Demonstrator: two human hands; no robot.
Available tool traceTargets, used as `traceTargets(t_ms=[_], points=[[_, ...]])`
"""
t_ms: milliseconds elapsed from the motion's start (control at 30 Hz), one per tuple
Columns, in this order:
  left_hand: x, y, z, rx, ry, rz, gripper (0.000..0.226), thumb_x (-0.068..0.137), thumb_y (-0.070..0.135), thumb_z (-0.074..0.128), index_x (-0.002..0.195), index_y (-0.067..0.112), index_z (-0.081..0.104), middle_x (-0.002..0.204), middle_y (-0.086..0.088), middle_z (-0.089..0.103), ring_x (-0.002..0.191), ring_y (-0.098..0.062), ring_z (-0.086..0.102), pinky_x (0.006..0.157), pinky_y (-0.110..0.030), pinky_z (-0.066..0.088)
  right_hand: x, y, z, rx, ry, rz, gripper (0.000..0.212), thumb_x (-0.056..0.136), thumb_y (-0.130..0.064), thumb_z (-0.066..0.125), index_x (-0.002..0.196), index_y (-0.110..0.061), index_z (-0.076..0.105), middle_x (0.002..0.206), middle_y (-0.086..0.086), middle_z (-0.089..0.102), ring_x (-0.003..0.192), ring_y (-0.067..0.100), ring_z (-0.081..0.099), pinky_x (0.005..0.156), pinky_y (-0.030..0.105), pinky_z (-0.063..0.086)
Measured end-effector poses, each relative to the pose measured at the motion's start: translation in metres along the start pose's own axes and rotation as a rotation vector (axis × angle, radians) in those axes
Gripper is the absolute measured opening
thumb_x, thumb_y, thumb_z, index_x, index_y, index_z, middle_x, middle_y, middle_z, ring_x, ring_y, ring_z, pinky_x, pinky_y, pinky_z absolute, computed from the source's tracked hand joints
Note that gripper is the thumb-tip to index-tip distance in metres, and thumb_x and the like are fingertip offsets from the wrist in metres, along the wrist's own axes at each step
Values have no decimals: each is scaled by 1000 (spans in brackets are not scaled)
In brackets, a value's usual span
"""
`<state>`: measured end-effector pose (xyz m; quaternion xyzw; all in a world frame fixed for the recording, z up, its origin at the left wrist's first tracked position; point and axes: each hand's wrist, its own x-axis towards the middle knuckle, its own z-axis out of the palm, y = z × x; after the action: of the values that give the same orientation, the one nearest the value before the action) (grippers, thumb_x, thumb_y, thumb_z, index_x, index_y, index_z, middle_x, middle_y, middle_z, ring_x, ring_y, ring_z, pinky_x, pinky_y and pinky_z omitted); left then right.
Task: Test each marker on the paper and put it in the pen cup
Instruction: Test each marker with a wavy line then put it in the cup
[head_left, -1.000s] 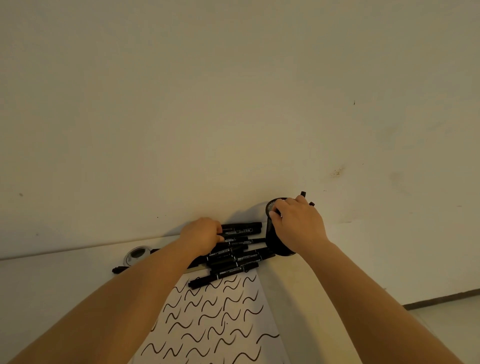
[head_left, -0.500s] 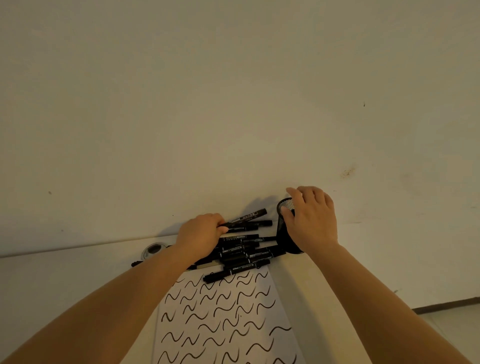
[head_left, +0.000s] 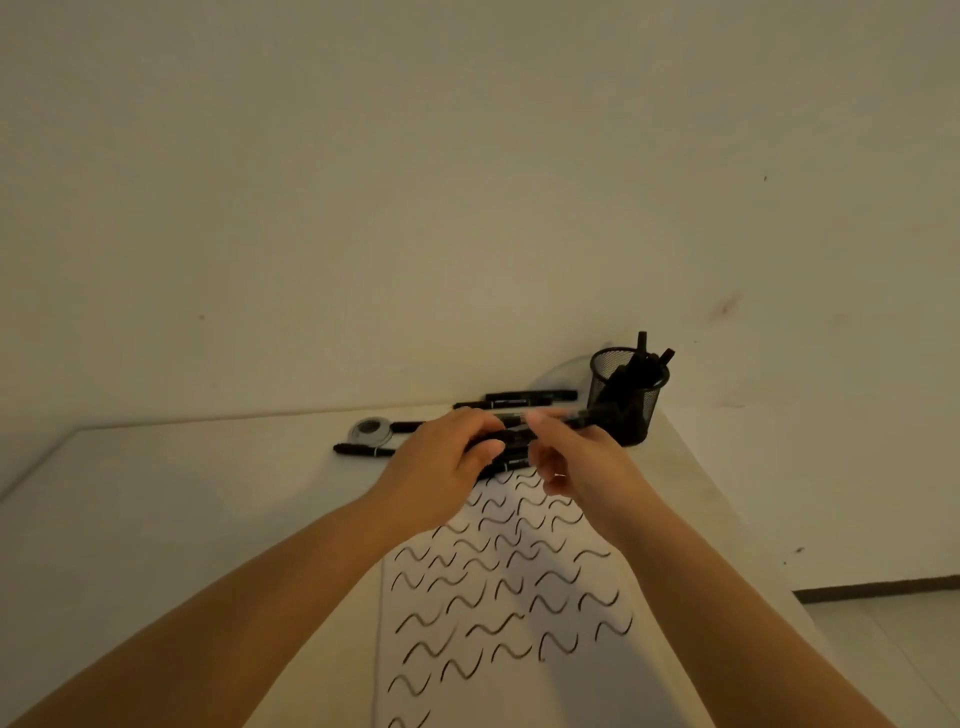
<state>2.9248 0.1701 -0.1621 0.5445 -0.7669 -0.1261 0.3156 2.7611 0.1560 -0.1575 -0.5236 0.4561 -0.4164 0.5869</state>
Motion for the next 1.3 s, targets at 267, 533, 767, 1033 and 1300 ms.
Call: traceTargets(t_ms=[267, 533, 767, 1033, 1300], points=[[-75, 12, -7, 71, 77, 41, 22, 86, 39, 54, 99, 26, 64, 78, 18, 59, 68, 1, 52, 61, -10, 39, -63, 25, 32, 299, 71, 138, 30, 92, -29, 48, 75, -7, 62, 48, 6, 56, 42, 15, 50, 41, 25, 40], [-133, 26, -3, 525, 127, 313, 39, 87, 41, 40, 78, 17, 69, 60, 6, 64, 43, -12, 54, 35, -22, 41, -101, 41, 33, 249, 10, 186, 28, 90, -15, 44, 67, -3, 56, 42, 8, 49, 34, 15, 39, 34, 23, 31], [-156, 39, -6, 24, -144, 34, 25, 92, 34, 43, 72, 27, 57, 56, 12, 57, 54, -3, 58, 57, -18, 45, -115, 49, 36, 214, -17, 62, 39, 83, -8, 45, 47, -7, 58, 35, 7, 41, 29, 16, 30, 34, 19, 22], [-169, -28, -33, -299, 13, -408, 33, 95, 19, 42, 67, 22, 59, 50, 7, 54, 53, -3, 61, 48, -10, 43, -102, 57, -22, 158, 376, -109, 29, 87, -12, 46, 61, -9, 59, 39, 3, 52, 36, 15, 46, 36, 21, 38], [-157, -23, 14, -415, 229, -474, 30, 96, 26, 39, 74, 26, 60, 71, 9, 62, 79, -14, 56, 81, -35, 45, -117, 84, -10, -92, 577, -108, 24, 88, -31, 51, 72, -15, 59, 54, -6, 64, 56, -8, 50, 59, 26, 32]])
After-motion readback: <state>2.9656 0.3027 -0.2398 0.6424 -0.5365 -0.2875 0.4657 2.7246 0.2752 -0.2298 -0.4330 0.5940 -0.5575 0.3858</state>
